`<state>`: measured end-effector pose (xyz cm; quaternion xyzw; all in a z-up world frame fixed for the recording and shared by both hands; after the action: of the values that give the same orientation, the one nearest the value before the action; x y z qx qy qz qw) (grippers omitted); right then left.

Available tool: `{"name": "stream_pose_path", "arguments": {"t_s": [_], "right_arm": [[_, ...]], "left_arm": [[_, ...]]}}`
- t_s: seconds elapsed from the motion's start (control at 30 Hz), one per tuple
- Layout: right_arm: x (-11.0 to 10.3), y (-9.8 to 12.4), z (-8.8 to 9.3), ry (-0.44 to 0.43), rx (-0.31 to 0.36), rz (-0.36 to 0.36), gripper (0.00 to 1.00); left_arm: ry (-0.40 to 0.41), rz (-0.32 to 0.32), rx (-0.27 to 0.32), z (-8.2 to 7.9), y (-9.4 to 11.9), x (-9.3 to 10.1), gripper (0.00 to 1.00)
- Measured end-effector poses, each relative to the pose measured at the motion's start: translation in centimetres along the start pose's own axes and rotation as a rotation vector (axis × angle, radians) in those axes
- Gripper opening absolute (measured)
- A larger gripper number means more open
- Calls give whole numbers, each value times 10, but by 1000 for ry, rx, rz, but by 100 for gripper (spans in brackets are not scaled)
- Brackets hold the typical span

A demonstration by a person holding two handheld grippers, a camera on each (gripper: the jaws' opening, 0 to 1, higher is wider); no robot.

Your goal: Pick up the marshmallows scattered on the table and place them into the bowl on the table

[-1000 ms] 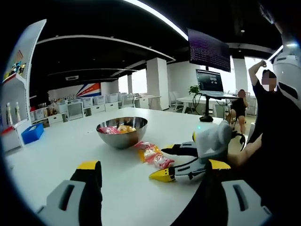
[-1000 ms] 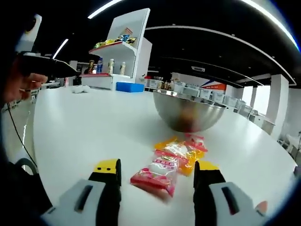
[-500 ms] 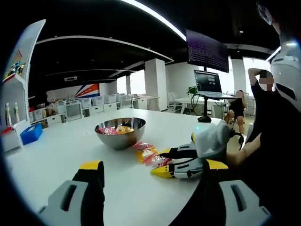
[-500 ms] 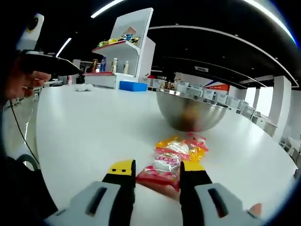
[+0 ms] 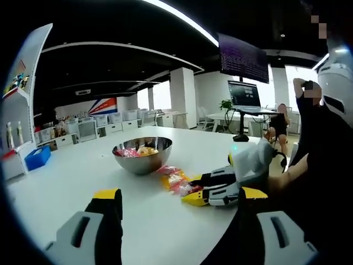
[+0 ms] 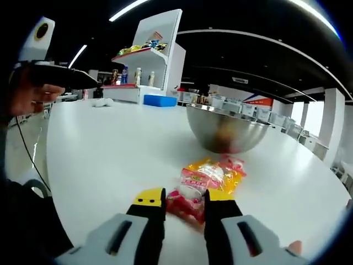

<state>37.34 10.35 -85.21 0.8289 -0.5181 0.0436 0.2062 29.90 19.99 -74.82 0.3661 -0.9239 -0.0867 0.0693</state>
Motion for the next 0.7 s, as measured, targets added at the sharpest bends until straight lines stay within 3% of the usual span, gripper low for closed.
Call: {"name": "stream_pose_path", "arguments": {"t_s": [0.33, 0.7], "right_arm": [[-7, 4, -3, 33, 32, -34, 15], [-11, 5, -5, 53, 41, -51, 13]], "left_arm": [[0, 8, -12, 6, 0, 4, 84], [-10, 11, -11, 3, 1, 6, 85]]}}
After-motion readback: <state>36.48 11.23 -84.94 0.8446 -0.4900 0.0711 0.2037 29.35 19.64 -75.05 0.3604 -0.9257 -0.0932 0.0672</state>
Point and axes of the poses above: the point that each gripper's makers call its tool centre point, and the gripper's own axes: y roughly backward along the fingers, x roughly to its right, z roughly out of its underside, the point moved 1 cm from there along y, roughly backward along the fingers, and after that the axes turned 7 degrees about y, right-handed, at the moved point
